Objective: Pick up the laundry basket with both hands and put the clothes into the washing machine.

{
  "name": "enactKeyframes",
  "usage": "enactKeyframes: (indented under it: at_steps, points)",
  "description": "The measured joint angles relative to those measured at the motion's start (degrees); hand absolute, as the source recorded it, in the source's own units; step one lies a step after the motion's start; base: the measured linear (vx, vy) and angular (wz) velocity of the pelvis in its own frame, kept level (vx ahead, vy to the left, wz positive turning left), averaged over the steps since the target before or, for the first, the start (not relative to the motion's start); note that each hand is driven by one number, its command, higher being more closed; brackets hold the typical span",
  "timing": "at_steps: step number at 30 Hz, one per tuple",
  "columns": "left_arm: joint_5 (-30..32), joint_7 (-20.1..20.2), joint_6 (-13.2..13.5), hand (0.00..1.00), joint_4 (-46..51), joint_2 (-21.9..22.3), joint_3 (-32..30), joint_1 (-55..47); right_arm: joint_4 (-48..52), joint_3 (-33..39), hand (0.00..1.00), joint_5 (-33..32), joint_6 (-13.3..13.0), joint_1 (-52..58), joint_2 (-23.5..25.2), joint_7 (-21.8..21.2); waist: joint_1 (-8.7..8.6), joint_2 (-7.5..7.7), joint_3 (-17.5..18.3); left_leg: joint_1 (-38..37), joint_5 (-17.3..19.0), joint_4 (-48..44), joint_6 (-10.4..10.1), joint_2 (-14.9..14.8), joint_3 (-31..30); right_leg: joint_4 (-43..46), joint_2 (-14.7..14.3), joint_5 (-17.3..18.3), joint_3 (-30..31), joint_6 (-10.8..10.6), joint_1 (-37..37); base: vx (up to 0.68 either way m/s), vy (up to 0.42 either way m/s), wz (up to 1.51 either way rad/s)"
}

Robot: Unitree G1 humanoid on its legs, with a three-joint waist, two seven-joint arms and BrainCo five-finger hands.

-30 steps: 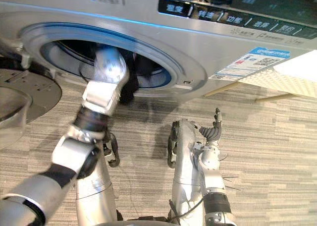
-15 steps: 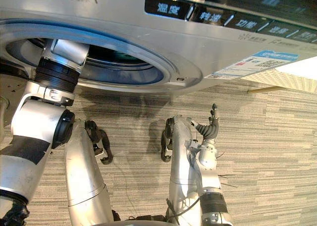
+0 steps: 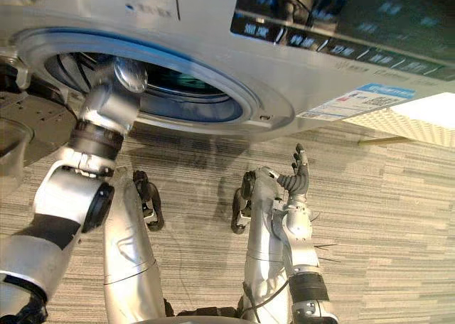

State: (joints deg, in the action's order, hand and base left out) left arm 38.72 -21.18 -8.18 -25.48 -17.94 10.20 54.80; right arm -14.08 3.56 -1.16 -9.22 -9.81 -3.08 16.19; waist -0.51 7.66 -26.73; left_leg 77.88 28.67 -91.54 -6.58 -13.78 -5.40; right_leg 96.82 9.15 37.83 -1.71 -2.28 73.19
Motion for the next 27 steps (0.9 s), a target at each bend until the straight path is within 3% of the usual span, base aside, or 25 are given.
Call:
enactKeyframes:
  at_steps: [5,8,15,22,27]
  points:
    - [-5.5,1.3,2.0,0.00,5.7,4.9,-4.0,-17.2,-2.4,0.1,0.00,0.0,3.1,-1.0,-0.6,-0.2,1.87,-0.55,1.1,-7.1,-2.9,8.9,-1.1,0.3,0.1,-7.6,0.4,-1.2,-2.9,2.0,-7.3,0.06,-0.097,0.14]
    - [-9.6,1.5,3.3,0.00,5.8,8.1,-4.2,-26.7,-5.6,0.7,0.00,0.0,3.7,-1.0,-0.7,-0.3,2.80,-1.41,3.8,-11.6,-4.7,14.9,-1.9,0.4,0.1,-12.9,0.5,-2.1,-4.7,2.7,-12.0,0.10,-0.118,0.17]
    - [-16.8,2.3,6.3,0.00,4.7,18.8,-4.3,-50.9,-16.5,0.7,0.00,3.6,5.9,6.9,3.2,-0.1,4.59,-5.20,8.2,-36.1,-11.3,39.6,-2.0,0.6,3.7,-36.3,-0.3,-8.6,-8.5,1.7,-35.7,0.14,-0.061,0.10]
    - [-24.5,5.0,7.5,0.00,-10.1,19.6,-10.4,-58.8,-25.2,1.0,0.00,4.7,7.2,13.0,4.4,-0.8,4.52,-6.34,15.0,-55.3,-17.8,61.2,-0.7,0.8,10.2,-58.6,-1.3,-17.0,-9.3,-0.8,-52.9,0.15,0.075,-0.13]
    - [-24.5,7.5,7.7,0.00,-21.4,16.9,-10.7,-58.3,-37.4,1.1,0.00,6.4,7.3,11.0,2.3,-2.5,4.15,-7.29,18.8,-67.3,-25.7,80.6,0.6,3.3,14.2,-80.4,-2.4,-27.5,-8.4,-2.7,-63.9,0.14,0.128,-0.16]
